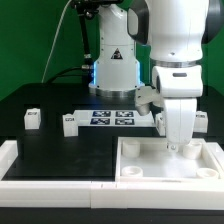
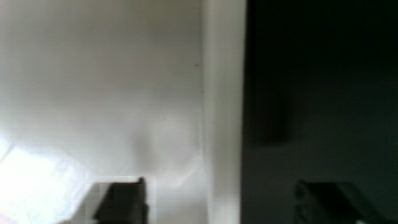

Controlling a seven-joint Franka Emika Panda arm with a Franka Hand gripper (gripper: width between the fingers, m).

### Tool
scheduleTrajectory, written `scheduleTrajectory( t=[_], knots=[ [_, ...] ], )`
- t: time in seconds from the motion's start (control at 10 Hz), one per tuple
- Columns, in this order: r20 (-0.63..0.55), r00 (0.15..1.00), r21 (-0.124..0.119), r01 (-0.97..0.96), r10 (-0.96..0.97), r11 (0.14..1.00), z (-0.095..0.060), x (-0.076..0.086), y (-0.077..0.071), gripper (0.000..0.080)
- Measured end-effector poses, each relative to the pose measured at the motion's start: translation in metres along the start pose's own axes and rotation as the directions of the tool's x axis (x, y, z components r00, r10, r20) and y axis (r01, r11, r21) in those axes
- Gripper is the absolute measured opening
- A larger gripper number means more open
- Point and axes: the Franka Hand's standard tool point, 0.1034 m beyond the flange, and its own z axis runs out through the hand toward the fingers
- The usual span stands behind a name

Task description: Assemble one leg

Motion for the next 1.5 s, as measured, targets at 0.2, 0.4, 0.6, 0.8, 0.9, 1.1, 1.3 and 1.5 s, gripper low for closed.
scheduleTrajectory(
  t=[0.2,0.4,0.6,0.8,0.9,1.1,1.3,1.5],
  knots=[
    [0.000,1.000,0.000,-0.001,0.001,1.000,0.000,0.000,0.000,0.0611],
    [0.000,1.000,0.000,-0.001,0.001,1.000,0.000,-0.001,0.000,0.0640],
    [0.000,1.000,0.000,-0.002,0.002,1.000,0.000,-0.001,0.000,0.0649],
    [0.000,1.000,-0.002,-0.008,0.008,1.000,-0.001,-0.001,0.000,0.0649],
    [0.002,0.998,-0.015,-0.055,0.055,0.998,-0.012,0.001,-0.008,0.0649],
    [0.007,0.991,-0.031,-0.132,0.132,0.991,-0.031,0.001,-0.023,0.0649],
    [0.007,0.984,-0.032,-0.178,0.179,0.983,-0.033,0.001,-0.026,0.0649],
    [0.008,0.984,-0.031,-0.180,0.180,0.983,-0.032,0.000,-0.026,0.0649]
  ],
)
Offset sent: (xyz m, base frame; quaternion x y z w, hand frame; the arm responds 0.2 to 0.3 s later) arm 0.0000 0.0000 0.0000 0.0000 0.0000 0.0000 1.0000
